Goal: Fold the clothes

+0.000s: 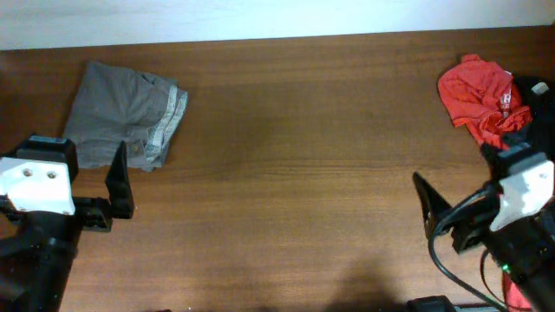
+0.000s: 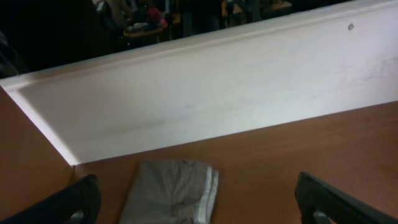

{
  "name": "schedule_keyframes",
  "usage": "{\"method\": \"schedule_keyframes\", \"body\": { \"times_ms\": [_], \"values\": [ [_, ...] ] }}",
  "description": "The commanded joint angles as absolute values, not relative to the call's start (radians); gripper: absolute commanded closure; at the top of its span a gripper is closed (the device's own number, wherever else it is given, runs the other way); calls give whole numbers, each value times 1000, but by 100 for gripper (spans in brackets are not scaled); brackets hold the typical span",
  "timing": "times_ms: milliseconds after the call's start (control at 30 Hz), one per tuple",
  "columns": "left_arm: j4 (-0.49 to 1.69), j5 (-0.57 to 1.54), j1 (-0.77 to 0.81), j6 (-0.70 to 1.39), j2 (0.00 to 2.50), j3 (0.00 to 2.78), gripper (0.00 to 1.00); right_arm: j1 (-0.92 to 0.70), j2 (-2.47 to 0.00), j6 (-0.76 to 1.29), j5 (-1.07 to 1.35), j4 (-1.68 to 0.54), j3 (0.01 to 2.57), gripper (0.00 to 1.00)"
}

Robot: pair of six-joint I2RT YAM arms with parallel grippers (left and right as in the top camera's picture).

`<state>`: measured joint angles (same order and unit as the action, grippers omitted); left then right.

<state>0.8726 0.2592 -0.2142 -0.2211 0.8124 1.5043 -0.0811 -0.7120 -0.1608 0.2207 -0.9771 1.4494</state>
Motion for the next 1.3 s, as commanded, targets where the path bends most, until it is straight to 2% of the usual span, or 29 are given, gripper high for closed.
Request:
{"method": "schedule_keyframes", "body": {
  "times_ms": [0, 167, 533, 900, 1100, 1267],
  "values": [
    [894, 277, -212, -233, 813, 1497, 1, -53, -594, -183, 191, -898, 1280, 1],
    [950, 277, -212, -233, 813, 1497, 1, -52, -403, -183, 190, -779, 999, 1],
    [1188, 274, -212, -234, 813, 1497, 1, -52, -3, -183, 233, -357, 288, 1],
    [1533, 274, -212, -233, 813, 1497, 1, -52, -4, -183, 262, -51, 13, 1],
    [1663, 273, -212, -234, 813, 1497, 1, -52, -6, -183, 258, -52, 6, 1],
    [1687, 273, -212, -234, 813, 1497, 1, -52, -6, -183, 258, -52, 6, 1]
  ]
}}
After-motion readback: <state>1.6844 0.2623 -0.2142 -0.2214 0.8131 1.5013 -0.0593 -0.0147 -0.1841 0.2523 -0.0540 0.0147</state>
